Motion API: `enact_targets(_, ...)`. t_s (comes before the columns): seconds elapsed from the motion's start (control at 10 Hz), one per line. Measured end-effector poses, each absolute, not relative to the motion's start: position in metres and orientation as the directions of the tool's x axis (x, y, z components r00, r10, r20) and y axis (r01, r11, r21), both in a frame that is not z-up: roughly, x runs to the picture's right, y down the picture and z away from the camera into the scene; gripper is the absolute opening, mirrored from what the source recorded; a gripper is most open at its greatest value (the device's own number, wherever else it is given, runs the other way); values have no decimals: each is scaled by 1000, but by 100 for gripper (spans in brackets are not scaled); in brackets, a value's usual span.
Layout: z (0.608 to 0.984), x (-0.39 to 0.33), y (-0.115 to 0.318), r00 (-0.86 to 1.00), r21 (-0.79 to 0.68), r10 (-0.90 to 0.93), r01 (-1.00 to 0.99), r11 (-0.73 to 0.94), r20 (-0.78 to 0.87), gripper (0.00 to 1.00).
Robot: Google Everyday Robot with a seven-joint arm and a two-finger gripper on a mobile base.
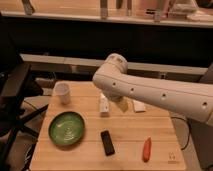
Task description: Drag the ceramic bowl in a circle
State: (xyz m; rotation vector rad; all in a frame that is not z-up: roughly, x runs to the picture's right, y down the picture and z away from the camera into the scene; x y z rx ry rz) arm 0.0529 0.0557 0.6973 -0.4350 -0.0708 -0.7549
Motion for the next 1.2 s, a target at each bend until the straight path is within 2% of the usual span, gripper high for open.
enact_targets(1.2, 708, 13, 55, 620, -247, -722, 784, 569, 307, 80)
